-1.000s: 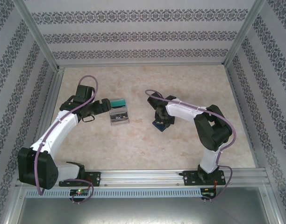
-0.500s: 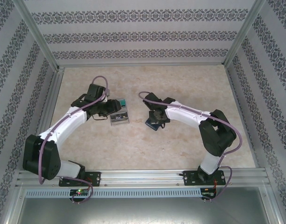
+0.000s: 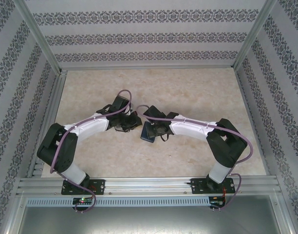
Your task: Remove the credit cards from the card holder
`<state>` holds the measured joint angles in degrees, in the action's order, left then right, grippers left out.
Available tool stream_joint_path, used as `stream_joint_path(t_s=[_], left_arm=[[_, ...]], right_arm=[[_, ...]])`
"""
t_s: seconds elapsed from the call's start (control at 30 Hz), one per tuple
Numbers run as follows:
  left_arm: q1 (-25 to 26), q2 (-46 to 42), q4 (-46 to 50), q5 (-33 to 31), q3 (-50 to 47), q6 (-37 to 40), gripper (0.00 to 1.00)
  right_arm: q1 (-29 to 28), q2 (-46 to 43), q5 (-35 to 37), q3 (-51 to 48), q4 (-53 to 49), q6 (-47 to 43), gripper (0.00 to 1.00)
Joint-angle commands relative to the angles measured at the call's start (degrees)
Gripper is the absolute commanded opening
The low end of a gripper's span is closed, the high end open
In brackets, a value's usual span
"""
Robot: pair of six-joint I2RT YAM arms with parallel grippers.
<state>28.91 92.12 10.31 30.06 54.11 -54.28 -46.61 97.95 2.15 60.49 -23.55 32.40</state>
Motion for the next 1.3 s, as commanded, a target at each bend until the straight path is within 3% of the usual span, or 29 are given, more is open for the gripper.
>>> stream_joint_path(t_s=[0.0,0.2,0.53,0.73,0.83,0.9,0.93,1.1,1.27], left_arm=[[2.0,2.1,-5.7,1.3,-0.9,-4.1,0.00],[5.6,7.0,-3.7,-0.7,0.0,-3.9,0.00],[6.2,12.9,2.1,-6.1,-1.5,-3.9,0.00],[6.3,10.2,0.8,-6.4,-1.8,-3.4,0.00],[6.3,5.9,6.7,-10.1,2.2,-0.8,0.24],[6.2,1.2,12.1,-16.2,4.7,1.1,0.55],[6.0,-0.8,13.6,-18.4,5.4,1.7,0.63],[4.5,-7.9,18.9,-22.6,8.0,4.4,0.69],[4.5,-9.8,18.4,-21.6,7.0,5.0,0.68]], right_arm=[[0.4,-2.1,-3.5,-2.3,6.8,2.1,0.00],[0.3,-2.6,-4.2,-4.0,8.7,3.0,0.00],[0.9,-8.9,-5.6,-7.9,11.7,5.3,0.00],[3.8,-16.7,-6.8,-12.7,13.2,7.6,0.00],[5.7,-20.6,-8.2,-14.3,12.6,8.0,0.00],[6.6,-23.0,-9.0,-14.5,11.9,8.1,0.00],[6.7,-23.9,-9.3,-14.3,11.7,8.0,0.00],[6.1,-25.7,-11.3,-11.2,10.5,8.6,0.00],[5.6,-25.5,-12.1,-8.8,9.1,8.1,0.00]])
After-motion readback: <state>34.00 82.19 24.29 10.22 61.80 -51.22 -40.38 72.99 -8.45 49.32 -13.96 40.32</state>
